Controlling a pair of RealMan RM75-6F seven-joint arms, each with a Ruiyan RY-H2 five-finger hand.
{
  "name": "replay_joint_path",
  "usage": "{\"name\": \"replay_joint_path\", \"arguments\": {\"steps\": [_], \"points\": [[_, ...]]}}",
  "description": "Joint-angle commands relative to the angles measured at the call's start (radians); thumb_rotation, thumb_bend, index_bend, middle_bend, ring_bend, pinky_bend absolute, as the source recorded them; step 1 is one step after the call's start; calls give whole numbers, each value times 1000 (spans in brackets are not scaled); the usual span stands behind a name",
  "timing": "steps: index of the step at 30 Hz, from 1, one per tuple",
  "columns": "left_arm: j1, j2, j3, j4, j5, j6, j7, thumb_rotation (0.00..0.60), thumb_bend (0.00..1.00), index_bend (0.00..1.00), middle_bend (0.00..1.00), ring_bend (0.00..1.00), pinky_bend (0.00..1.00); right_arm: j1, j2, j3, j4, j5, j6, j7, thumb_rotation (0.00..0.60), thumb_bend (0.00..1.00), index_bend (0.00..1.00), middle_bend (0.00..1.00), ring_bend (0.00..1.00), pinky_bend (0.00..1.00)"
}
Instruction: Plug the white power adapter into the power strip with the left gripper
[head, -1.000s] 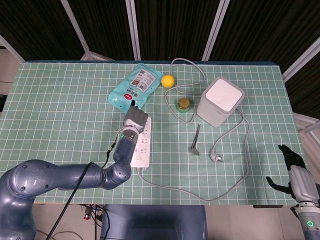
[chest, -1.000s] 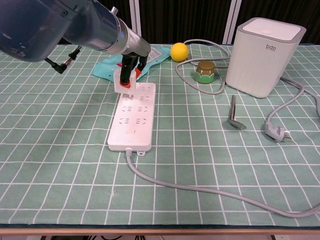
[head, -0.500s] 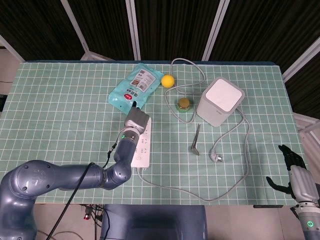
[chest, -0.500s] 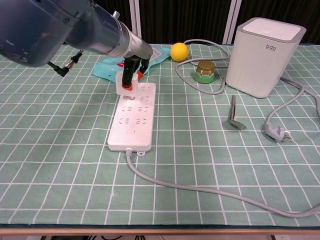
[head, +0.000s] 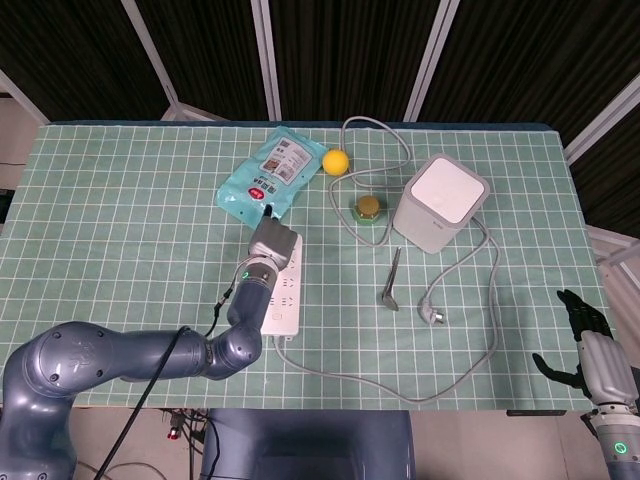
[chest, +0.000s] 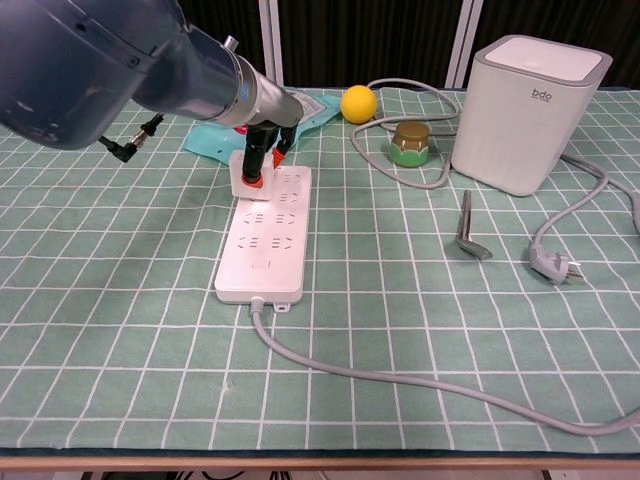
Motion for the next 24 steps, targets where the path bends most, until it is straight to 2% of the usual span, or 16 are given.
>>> {"name": "replay_joint_path", "arguments": {"steps": [1, 24], "points": [[2, -6, 3, 4, 6, -2, -2, 600, 526, 684, 713, 203, 10, 0, 0, 0, 0, 0, 0, 1, 600, 340, 0, 0, 0, 0], [18, -29, 18, 19, 17, -10, -7, 600, 526, 694, 723, 209, 10, 0, 1, 1, -2, 2, 0, 2, 600, 340, 0, 0, 0, 0]]}}
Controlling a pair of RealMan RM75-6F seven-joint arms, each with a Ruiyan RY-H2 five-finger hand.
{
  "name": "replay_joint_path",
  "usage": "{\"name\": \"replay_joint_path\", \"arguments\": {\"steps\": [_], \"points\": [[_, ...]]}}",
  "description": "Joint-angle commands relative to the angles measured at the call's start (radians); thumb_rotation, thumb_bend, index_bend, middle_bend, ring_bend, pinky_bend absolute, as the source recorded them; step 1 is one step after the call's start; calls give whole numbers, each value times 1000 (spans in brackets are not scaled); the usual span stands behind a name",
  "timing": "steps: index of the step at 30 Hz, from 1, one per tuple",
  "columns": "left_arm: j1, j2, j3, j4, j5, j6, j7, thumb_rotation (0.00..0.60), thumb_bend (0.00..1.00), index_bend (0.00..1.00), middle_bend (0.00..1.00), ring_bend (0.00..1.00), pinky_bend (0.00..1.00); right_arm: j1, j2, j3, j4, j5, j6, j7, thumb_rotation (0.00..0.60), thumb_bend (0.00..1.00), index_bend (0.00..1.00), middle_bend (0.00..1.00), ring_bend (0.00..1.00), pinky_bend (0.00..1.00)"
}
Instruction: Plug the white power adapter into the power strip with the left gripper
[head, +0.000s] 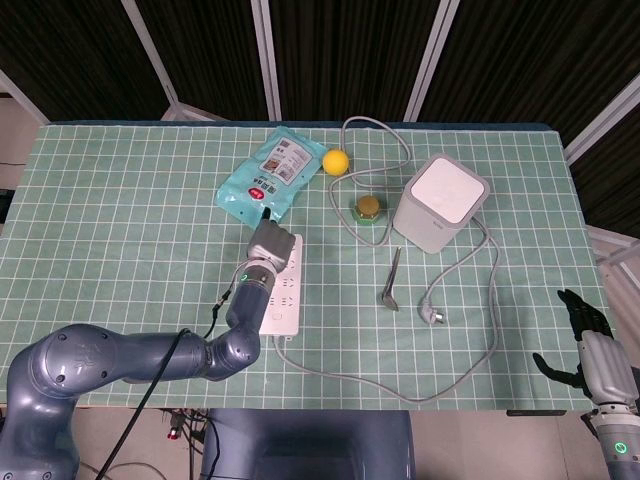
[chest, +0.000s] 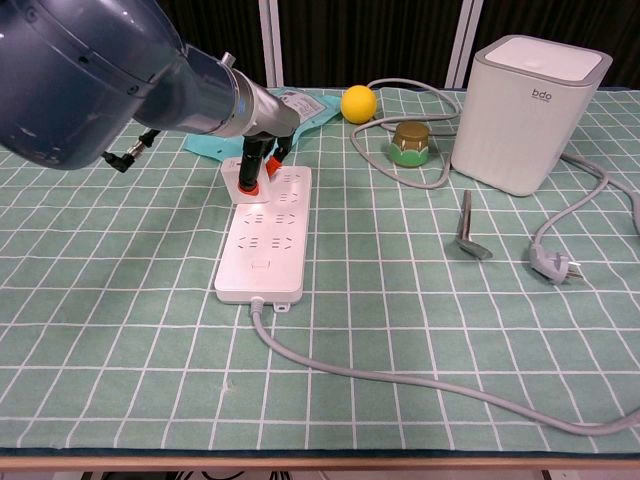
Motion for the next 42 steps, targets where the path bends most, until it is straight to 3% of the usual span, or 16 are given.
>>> {"name": "replay_joint_path", "arguments": {"steps": [1, 21, 23, 27, 28, 31, 37, 42], "points": [[2, -4, 0, 5, 4, -2, -3, 600, 526, 693, 722, 209, 10, 0, 0, 0, 0, 0, 0, 0, 600, 340, 0, 0, 0, 0], [15, -31, 0, 35, 58, -14, -33, 600, 509, 670, 701, 210, 10, -1, 1, -1, -3, -1, 0, 6, 600, 340, 0, 0, 0, 0], [16, -31, -1, 34, 65, -11, -37, 600, 422, 606, 630, 206, 7, -1, 2, 0, -3, -1, 0, 6, 600, 339, 0, 0, 0, 0], [18, -17, -5, 21, 72, 3, -43, 600, 127, 257, 231, 90, 0, -2, 2, -1, -3, -3, 1, 5, 600, 339, 0, 0, 0, 0], [18, -11, -7, 16, 73, 8, -43, 600, 80, 171, 147, 49, 0, -2, 2, -1, -3, -3, 2, 5, 600, 340, 0, 0, 0, 0], [36, 41, -37, -23, 104, 35, -96, 600, 9, 17, 17, 0, 0, -3, 2, -2, -3, -5, 4, 4, 600, 340, 0, 0, 0, 0], [121, 178, -67, -184, 244, 92, -249, 600, 1, 0, 0, 0, 0, -4, -1, -3, 1, -9, 9, -3, 600, 340, 0, 0, 0, 0], [256, 287, -38, -357, 456, 191, -428, 600, 9, 0, 0, 0, 0, -4, -4, -3, 6, -17, 17, -16, 600, 340, 0, 0, 0, 0]]}}
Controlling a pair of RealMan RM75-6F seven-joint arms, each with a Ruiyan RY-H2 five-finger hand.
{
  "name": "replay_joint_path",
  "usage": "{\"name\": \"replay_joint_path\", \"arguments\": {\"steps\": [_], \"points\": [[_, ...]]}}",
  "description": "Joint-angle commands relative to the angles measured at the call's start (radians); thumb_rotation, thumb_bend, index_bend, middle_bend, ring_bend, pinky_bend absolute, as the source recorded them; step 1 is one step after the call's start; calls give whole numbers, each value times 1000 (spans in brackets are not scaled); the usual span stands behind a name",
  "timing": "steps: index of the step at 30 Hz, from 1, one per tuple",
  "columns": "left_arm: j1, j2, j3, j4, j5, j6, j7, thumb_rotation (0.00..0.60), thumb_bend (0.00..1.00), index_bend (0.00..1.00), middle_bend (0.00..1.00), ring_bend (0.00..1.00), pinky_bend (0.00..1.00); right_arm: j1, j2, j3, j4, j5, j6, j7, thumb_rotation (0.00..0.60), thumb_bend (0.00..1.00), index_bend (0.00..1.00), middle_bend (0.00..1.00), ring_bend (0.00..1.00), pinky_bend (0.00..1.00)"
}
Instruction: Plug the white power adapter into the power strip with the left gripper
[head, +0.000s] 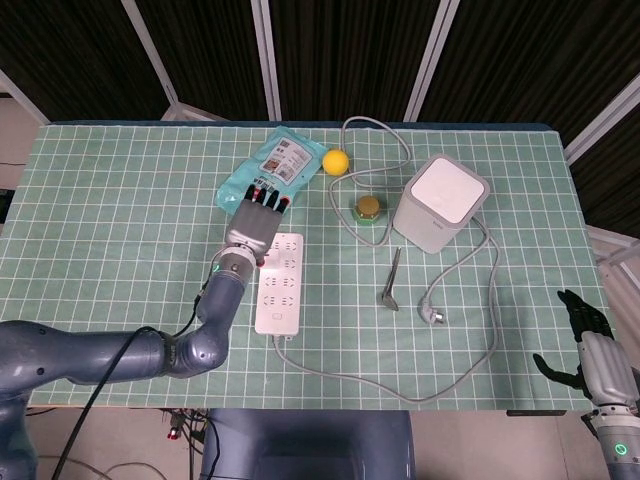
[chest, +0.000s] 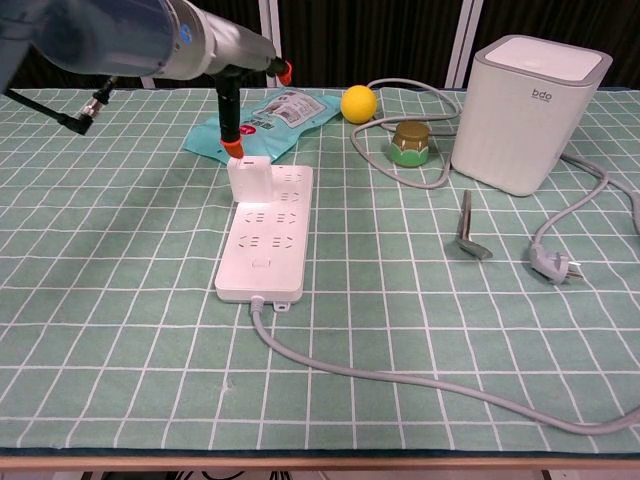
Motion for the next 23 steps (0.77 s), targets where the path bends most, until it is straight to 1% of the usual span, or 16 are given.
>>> {"name": "replay_joint_path", "arguments": {"steps": [1, 2, 5, 6, 8, 10, 11, 12, 14, 15, 18, 21, 23], "points": [[158, 126, 31, -189, 223, 122, -190, 600, 15, 0, 0, 0, 0, 0, -3, -1, 4, -6, 5, -8, 600, 339, 0, 0, 0, 0], [185, 142, 43, -217, 262, 143, -220, 600, 19, 0, 0, 0, 0, 0, -3, -1, 4, -7, 6, -10, 600, 339, 0, 0, 0, 0], [311, 202, 115, -320, 434, 230, -343, 600, 27, 0, 0, 0, 0, -2, -7, -2, 9, -13, 14, -21, 600, 339, 0, 0, 0, 0], [339, 213, 134, -337, 473, 250, -369, 600, 27, 0, 0, 0, 0, -2, -8, -2, 10, -15, 16, -24, 600, 340, 0, 0, 0, 0], [427, 240, 196, -373, 587, 311, -443, 600, 27, 2, 0, 0, 0, -2, -12, -3, 14, -18, 21, -33, 600, 339, 0, 0, 0, 0], [515, 257, 262, -385, 694, 371, -512, 600, 27, 8, 1, 0, 0, -3, -16, -3, 16, -22, 26, -42, 600, 339, 0, 0, 0, 0], [544, 260, 282, -383, 727, 393, -535, 600, 28, 11, 2, 0, 0, -3, -17, -3, 16, -23, 28, -45, 600, 340, 0, 0, 0, 0], [574, 261, 301, -378, 760, 415, -559, 600, 28, 12, 3, 0, 0, -3, -18, -3, 17, -24, 29, -48, 600, 340, 0, 0, 0, 0], [653, 261, 357, -359, 823, 473, -616, 600, 27, 12, 3, 0, 0, -3, -22, -2, 18, -24, 33, -56, 600, 340, 0, 0, 0, 0], [709, 255, 393, -327, 879, 519, -657, 600, 27, 13, 2, 0, 0, -4, -25, -1, 19, -24, 36, -64, 600, 339, 0, 0, 0, 0], [826, 225, 454, -217, 978, 610, -730, 600, 27, 12, 0, 0, 0, -5, -31, 0, 23, -23, 43, -76, 600, 340, 0, 0, 0, 0], [911, 203, 484, -118, 1036, 650, -784, 600, 27, 9, 0, 0, 0, -6, -35, 0, 24, -27, 51, -89, 600, 339, 0, 0, 0, 0], [932, 199, 474, -95, 1059, 655, -818, 600, 27, 4, 0, 0, 0, -6, -37, 0, 26, -31, 54, -95, 600, 340, 0, 0, 0, 0]]}}
